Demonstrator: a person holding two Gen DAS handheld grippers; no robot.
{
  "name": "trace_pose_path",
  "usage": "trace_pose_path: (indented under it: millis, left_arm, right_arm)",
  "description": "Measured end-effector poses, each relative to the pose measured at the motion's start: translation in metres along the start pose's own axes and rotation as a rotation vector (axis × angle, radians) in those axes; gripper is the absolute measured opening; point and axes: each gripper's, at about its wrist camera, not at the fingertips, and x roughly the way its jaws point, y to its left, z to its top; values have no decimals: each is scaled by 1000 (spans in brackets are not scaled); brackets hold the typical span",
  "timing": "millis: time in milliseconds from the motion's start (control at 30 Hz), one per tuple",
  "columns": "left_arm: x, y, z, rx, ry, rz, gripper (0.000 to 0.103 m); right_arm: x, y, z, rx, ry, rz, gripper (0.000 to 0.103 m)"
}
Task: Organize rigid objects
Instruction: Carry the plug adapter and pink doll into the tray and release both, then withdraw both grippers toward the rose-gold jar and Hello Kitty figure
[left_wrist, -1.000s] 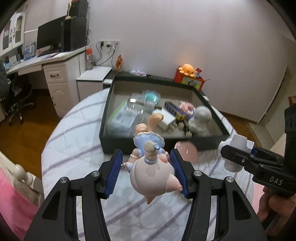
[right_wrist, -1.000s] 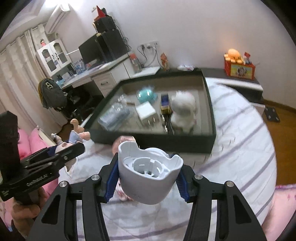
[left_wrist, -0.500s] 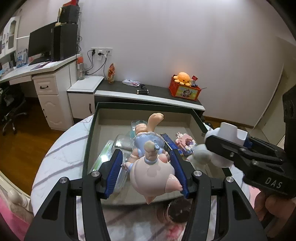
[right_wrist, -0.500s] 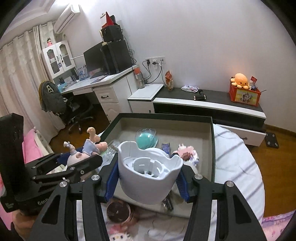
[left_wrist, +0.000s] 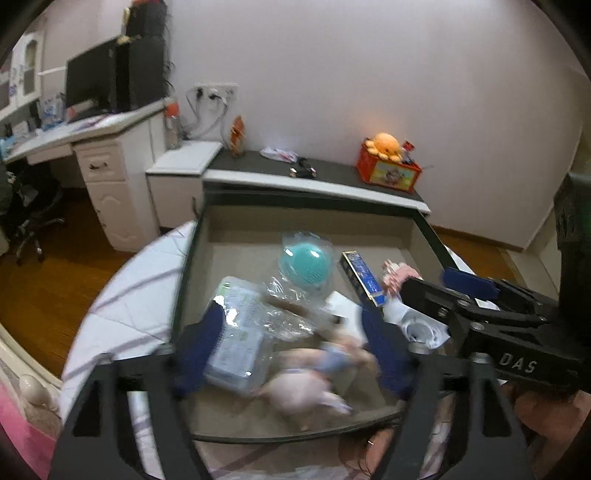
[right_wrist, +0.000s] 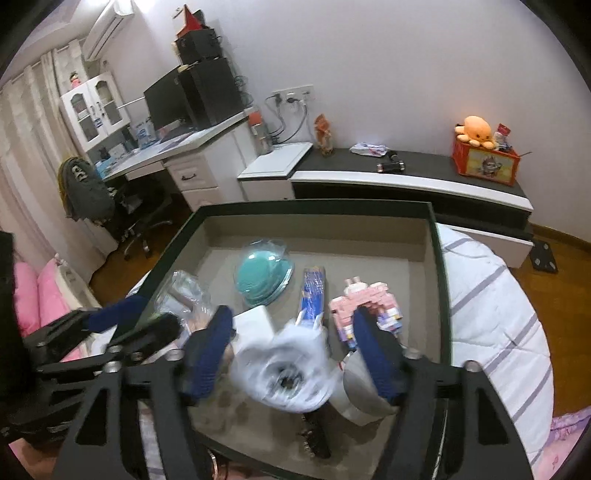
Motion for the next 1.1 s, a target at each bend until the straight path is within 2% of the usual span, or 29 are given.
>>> trace_pose_path:
  millis: [33,67,233,500,700,1100]
  left_arm:
    - [-6,1,0,-1,-22,18,100]
    - [-8,3,-1,-3,-33,25,102]
    - [-31,12,-4,-29,-54,48,103]
    - [-72,27,-27,-83,-74,70,103]
    - [-97,29,-54,-80,-59,92,103]
    - [-133,14,-98,-57,-33,85,103]
  right_arm:
    - [-2,-3,0,14,-6,-3,82]
    - [-4,-5,-1,23,-9,5,83]
    - [-25,-10,-5,73,-50,17,89]
    - [-65,-10,-32,130,-92,3,90]
    - [-100,1,-64,134,-108,3,90]
    - [-144,8,-124,139,-78,-44,90]
